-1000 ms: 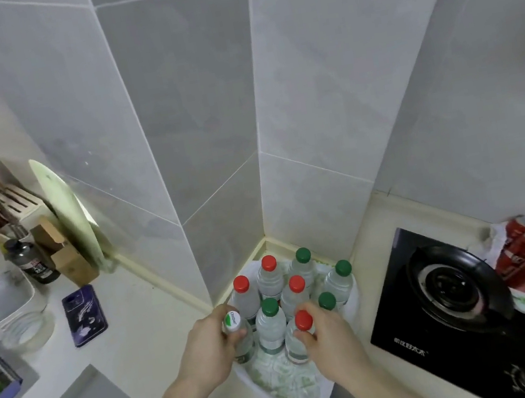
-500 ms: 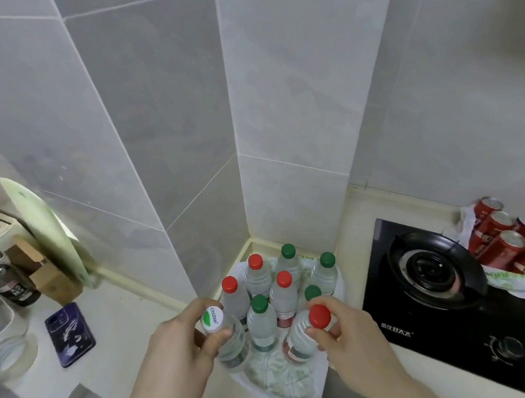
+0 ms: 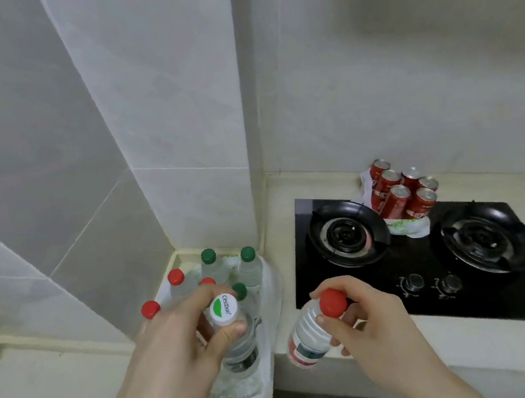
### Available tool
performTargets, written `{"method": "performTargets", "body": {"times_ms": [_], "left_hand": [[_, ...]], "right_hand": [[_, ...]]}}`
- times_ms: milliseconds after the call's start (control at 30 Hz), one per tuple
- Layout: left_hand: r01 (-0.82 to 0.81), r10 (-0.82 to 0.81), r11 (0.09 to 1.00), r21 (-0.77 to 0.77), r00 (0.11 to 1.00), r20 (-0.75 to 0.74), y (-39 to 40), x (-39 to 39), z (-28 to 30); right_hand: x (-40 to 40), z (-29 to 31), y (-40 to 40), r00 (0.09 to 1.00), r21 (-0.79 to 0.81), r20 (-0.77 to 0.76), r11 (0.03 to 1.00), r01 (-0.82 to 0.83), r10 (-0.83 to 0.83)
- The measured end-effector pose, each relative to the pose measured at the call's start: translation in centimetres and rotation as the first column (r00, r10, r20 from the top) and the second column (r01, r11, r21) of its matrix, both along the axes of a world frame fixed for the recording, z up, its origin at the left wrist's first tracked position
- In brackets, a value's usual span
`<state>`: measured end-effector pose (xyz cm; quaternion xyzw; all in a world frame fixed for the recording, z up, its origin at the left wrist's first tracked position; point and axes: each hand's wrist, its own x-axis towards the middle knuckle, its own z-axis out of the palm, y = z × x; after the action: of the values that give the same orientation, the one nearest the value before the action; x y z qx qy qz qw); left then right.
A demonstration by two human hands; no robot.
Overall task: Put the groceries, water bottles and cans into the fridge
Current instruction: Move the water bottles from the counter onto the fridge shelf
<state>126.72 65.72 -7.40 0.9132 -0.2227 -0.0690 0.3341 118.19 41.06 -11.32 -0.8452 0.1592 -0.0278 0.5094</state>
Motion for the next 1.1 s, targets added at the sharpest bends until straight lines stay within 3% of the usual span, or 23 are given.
{"method": "performTargets", "body": {"times_ms": [200,400,767,1100], "left_hand": [[0.201,-0.201,0.980,0.016,0.976,0.079,-8.8,0.0,1.0],[0.371,-0.370,0.929,0.002,0.927,0.061,-18.3,-2.1,1.3],[0.689,-0.689,0.724,-0.029,0.723,-0.044,-36.4,-12.4,1.5],[0.870,-0.870,0.492,-0.025,0.490,-0.058,-50.3,-25.0,1.4]], "right_hand": [[-4.8,1.5,-5.2,0.974,0.042,0.037,0.974,0.223,-0.225],[-10.7,2.5,-11.2,0.919,0.013,0.042,0.920,0.391,-0.391],[-26.0,3.2,-22.7,0.764,-0.079,-0.006,0.762,0.643,-0.645],[-41.0,3.6,-28.4,0.512,-0.103,0.027,0.507,0.856,-0.859]]}}
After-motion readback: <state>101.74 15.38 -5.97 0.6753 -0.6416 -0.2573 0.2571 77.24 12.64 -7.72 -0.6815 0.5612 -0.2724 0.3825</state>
